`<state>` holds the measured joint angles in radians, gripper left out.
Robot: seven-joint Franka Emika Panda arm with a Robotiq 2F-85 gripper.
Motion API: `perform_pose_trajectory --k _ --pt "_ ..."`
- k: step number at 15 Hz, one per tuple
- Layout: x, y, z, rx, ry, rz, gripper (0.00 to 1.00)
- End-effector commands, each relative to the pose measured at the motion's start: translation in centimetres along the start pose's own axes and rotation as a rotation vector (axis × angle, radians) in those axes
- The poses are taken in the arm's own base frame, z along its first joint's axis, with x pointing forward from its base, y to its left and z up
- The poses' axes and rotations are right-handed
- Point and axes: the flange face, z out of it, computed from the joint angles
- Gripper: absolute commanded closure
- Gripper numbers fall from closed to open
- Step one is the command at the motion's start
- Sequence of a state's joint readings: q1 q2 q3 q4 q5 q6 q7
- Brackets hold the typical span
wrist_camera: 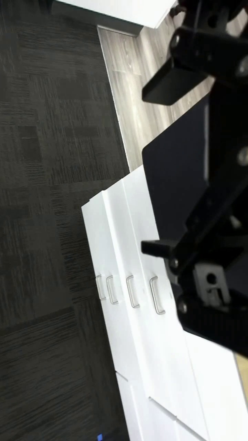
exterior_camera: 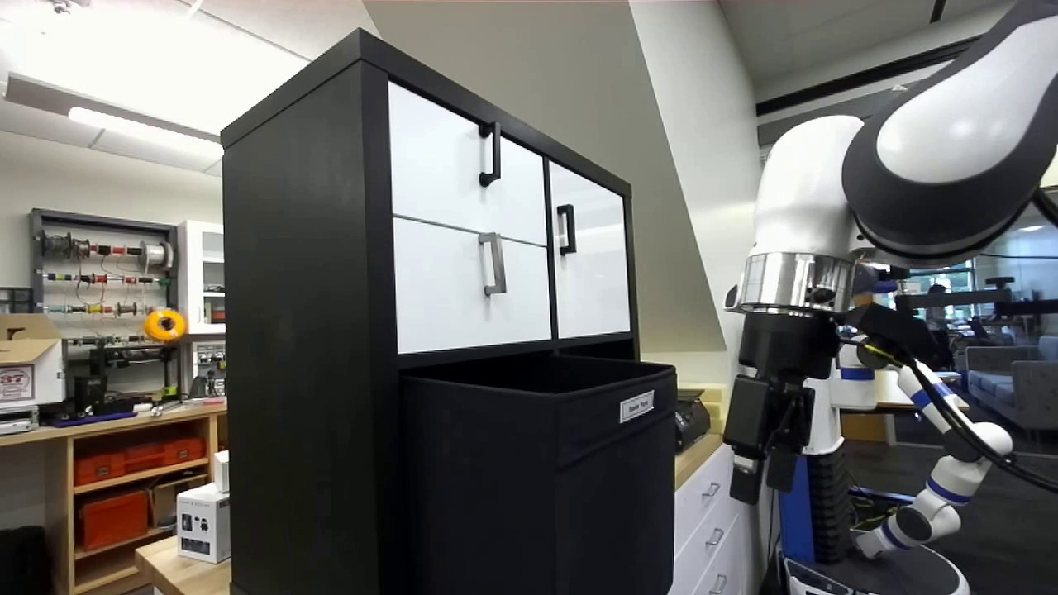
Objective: Push the black basket into the bottom of the black and white cabinet
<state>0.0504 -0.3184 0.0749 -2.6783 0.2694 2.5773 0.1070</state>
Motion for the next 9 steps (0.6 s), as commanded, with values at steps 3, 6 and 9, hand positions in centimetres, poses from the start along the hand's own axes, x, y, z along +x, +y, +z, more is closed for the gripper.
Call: perform_pose_trajectory --k 3,6,9 --pt "-0.3 1.5 1.9 0.01 0.143 -0.037 0.0" --pt "0.0 1.7 3.4 0.001 0.186 -0.051 0.0" --pt "0.7 1.8 4.9 -0.007 0.219 -0.059 0.0"
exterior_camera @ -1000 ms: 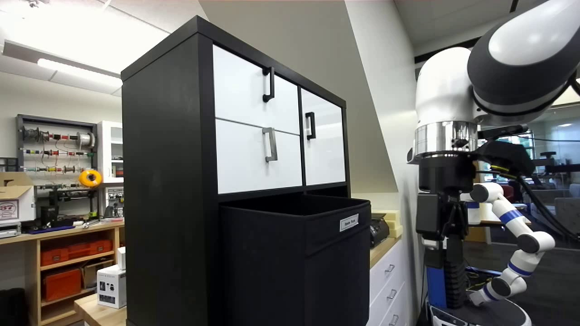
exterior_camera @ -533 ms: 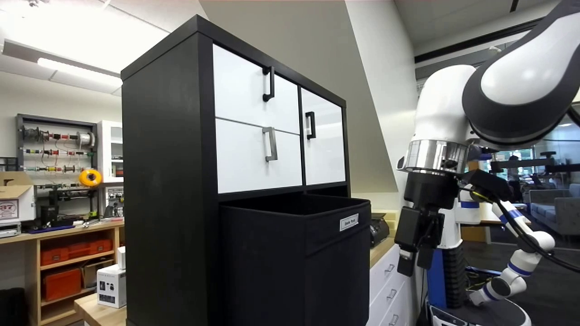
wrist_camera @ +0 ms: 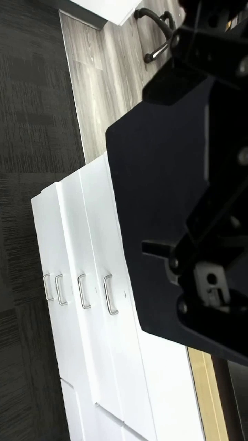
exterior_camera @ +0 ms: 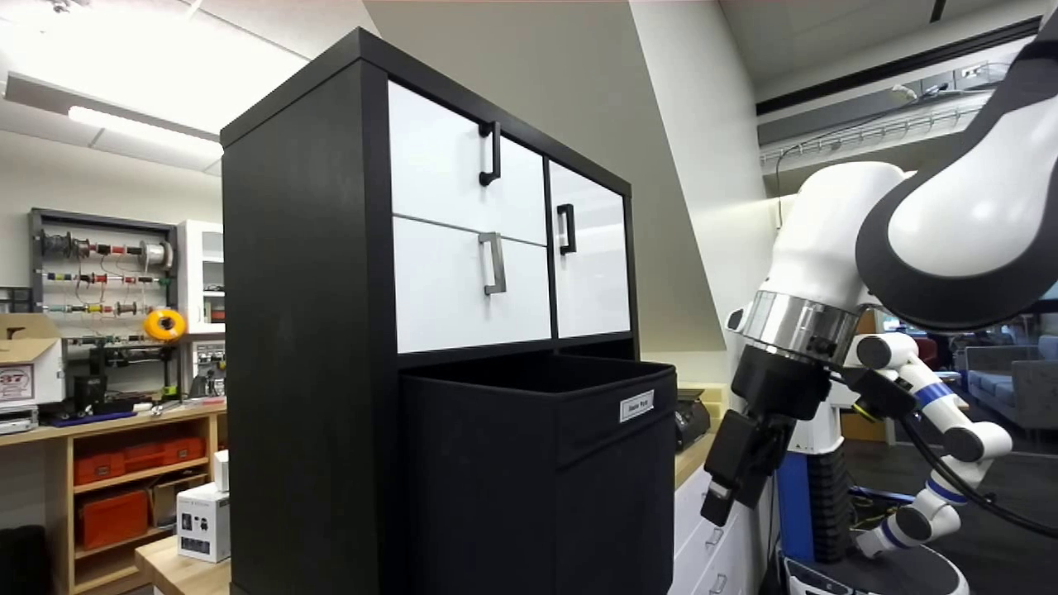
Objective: Push the black basket into the bottom of the black and white cabinet
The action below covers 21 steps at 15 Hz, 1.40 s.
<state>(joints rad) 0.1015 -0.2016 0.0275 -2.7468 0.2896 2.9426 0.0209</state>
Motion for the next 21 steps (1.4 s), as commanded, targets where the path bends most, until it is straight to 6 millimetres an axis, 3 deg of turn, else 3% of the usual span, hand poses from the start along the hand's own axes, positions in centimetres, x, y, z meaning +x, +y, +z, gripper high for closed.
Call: perform_pose_trajectory --k 1,2,3,4,9,14,16,21 --pt "0.3 0.1 1.9 -0.001 0.043 -0.01 0.0" --pt "0.4 0.2 2.3 -0.005 0.052 -0.015 0.0" --pt "0.5 0.2 2.5 -0.007 0.062 -0.016 0.23" --pt "0.5 0.2 2.7 -0.011 0.073 -0.025 0.26" --pt "1.0 0.6 3.5 -0.03 0.128 -0.025 0.61" --pt "3.1 0.5 4.1 -0.036 0.202 -0.008 0.93" --pt "4.3 0.3 4.6 -0.033 0.224 -0.017 1.0" --pt "6.8 1.0 6.0 -0.047 0.274 -0.058 0.99"
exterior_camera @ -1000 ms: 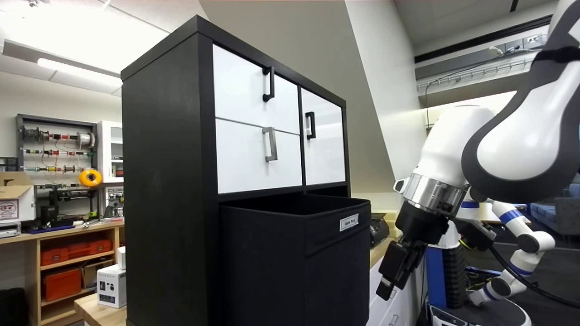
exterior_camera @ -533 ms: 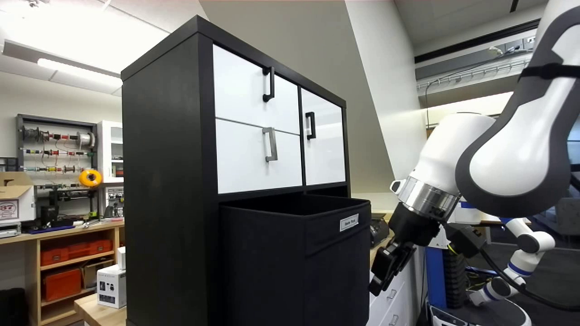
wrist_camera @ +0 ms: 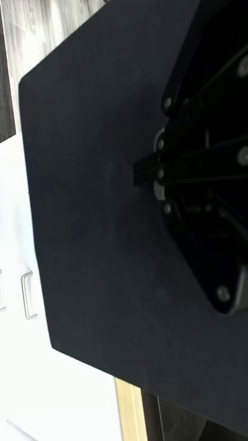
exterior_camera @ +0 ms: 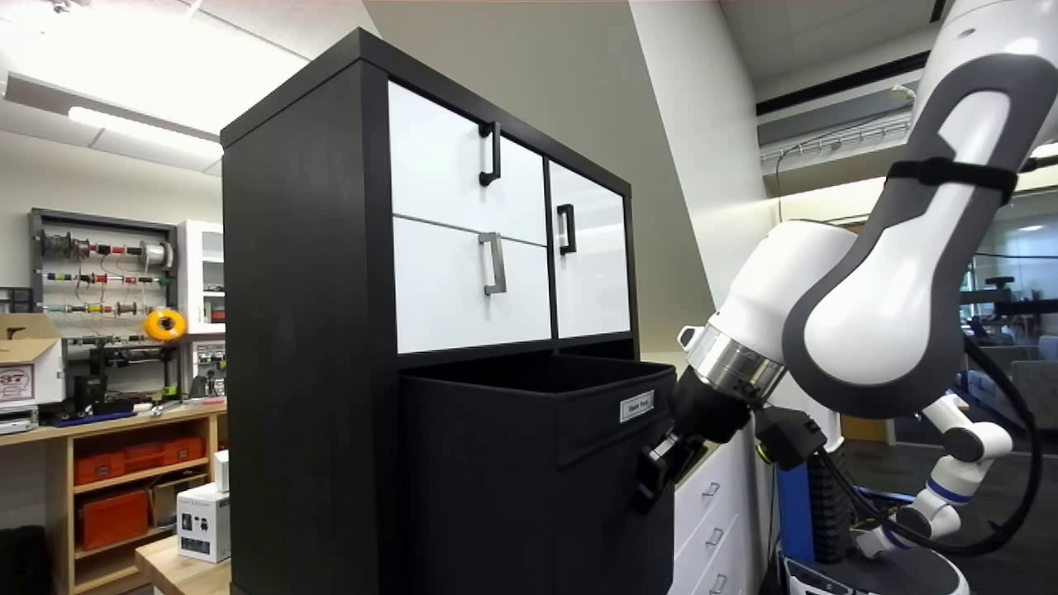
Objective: Push the black basket into the bottom of the black and white cabinet
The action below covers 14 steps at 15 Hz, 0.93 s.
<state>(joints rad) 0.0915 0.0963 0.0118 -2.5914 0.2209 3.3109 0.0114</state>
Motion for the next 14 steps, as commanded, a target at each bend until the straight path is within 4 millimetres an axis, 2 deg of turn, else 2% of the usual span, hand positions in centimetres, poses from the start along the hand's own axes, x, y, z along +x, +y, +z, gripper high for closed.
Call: perform_pose_trajectory --k 1,10,14 --pt "1.8 0.6 1.9 -0.008 0.046 -0.013 0.99" --pt "5.0 0.2 3.7 -0.002 0.075 -0.053 0.99" --pt "6.7 -0.3 5.5 0.004 0.086 -0.061 0.99"
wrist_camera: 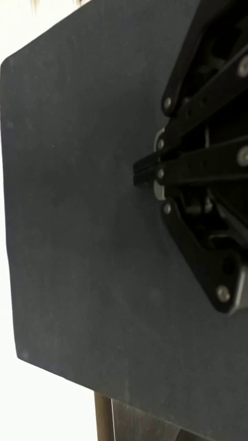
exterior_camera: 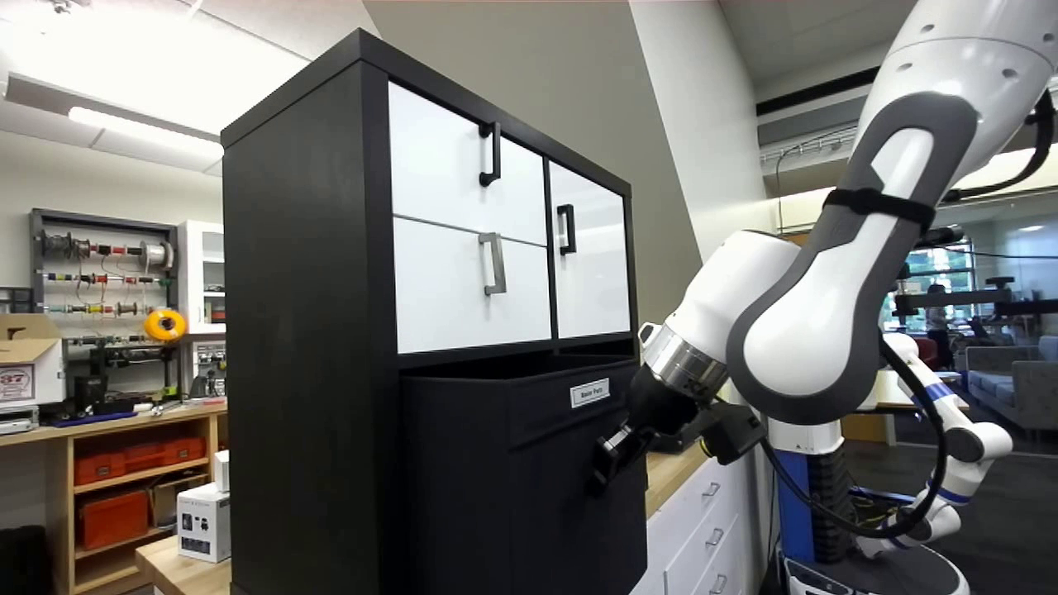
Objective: Push the black basket into the bottom of the black and white cabinet
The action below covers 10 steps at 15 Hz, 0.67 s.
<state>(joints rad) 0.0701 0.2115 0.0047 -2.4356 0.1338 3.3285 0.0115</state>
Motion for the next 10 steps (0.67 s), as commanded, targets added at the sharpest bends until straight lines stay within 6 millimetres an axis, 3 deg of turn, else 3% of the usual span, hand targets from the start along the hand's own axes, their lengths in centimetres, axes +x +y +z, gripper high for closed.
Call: perform_pose_trajectory --k 1,10 --pt "2.7 0.2 3.5 -0.002 0.03 -0.001 0.99" --pt "5.5 -0.6 7.4 0.012 0.056 -0.02 0.99"
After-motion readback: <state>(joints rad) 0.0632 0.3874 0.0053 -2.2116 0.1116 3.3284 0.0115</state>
